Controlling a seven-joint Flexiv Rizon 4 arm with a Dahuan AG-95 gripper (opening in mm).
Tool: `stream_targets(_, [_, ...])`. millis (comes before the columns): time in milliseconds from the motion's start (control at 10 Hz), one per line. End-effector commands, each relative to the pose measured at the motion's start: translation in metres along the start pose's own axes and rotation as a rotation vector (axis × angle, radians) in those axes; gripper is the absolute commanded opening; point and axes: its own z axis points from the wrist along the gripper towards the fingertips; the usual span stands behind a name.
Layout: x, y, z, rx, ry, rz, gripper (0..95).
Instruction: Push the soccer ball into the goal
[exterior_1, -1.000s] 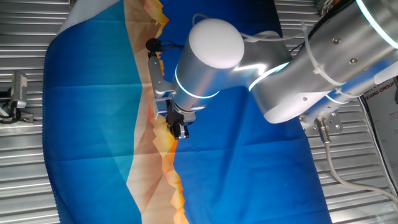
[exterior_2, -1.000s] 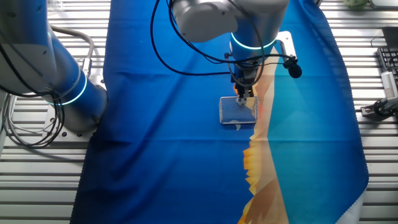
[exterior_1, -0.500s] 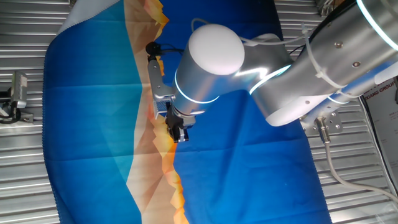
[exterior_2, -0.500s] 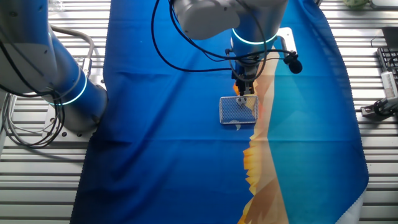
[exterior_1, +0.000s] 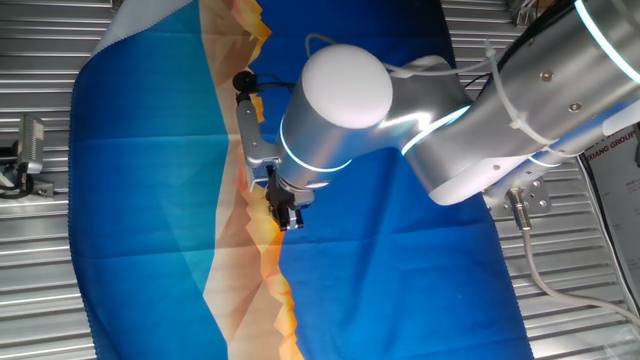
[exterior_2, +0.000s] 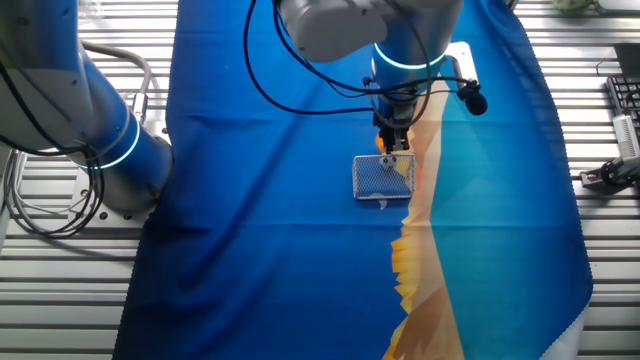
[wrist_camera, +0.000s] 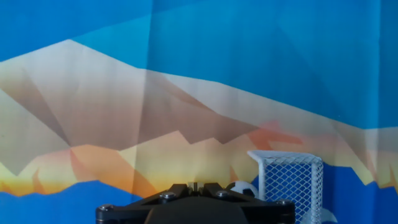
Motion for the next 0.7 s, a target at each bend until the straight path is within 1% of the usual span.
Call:
stream_targets(100, [0.0002,-0.0005,-0.0003,0.031,0.010,-0.012,0.0])
stream_targets(200, [0.0002,-0.0005,-0.0003,0.041,0.012,-0.019,0.0])
stream_targets(300, [0.0004,-0.0010,-0.0005,0.061,0.020,-0.026,0.0])
stream_targets(400, [0.0006,-0.0014,-0.0008,0.064,0.023,-0.027,0.0])
stream_targets(600, [0.0012,-0.0027,-0.0014,0.126,0.040,-0.065,0.0])
stream_targets(700, [0.0015,-0.0032,-0.0016,0.133,0.044,-0.069,0.0])
